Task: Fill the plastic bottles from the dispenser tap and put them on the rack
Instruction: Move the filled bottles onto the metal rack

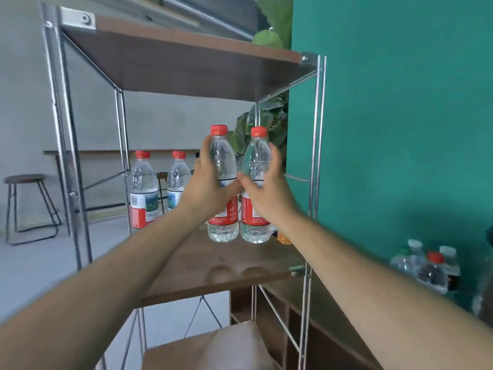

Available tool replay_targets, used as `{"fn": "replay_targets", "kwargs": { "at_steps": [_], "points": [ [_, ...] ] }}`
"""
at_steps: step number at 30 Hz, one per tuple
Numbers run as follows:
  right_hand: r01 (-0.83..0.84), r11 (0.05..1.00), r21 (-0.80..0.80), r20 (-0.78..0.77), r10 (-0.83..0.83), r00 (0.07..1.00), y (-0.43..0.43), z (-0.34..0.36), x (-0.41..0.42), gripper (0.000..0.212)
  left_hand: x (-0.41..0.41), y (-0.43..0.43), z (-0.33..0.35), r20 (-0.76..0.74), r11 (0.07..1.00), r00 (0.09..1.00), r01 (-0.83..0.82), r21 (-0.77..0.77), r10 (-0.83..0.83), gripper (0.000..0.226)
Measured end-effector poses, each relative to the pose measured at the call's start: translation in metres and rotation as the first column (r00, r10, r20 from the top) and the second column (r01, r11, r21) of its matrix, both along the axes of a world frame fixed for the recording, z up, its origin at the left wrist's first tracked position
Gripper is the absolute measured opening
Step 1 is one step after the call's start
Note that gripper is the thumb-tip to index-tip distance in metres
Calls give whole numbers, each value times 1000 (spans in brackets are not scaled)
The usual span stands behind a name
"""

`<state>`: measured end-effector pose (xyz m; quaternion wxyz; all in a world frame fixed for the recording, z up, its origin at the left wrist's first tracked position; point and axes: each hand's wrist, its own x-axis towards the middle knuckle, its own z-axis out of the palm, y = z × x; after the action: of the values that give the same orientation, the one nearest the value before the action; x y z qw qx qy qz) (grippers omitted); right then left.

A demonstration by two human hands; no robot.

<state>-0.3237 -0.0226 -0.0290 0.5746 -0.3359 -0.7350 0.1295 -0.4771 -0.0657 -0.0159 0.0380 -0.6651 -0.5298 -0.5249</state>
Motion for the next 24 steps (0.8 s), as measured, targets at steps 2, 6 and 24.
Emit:
{"fn": "replay_targets", "kwargs": {
  "at_steps": [2, 6, 24],
  "points": [
    [7, 999, -44, -2, -7, 1000, 26, -2, -14, 85, -11, 24, 0, -8, 998, 998, -57, -32, 57, 111],
    [54, 980, -191, 18, -51, 999, 73, -12, -33, 86, -19, 68, -8, 32, 994, 997, -69, -84, 72, 109],
    [-80, 944, -321, -81, 57, 995, 151, -48, -69, 94, -37, 133, -39, -3, 935, 966, -250, -251, 257, 120]
  ]
}}
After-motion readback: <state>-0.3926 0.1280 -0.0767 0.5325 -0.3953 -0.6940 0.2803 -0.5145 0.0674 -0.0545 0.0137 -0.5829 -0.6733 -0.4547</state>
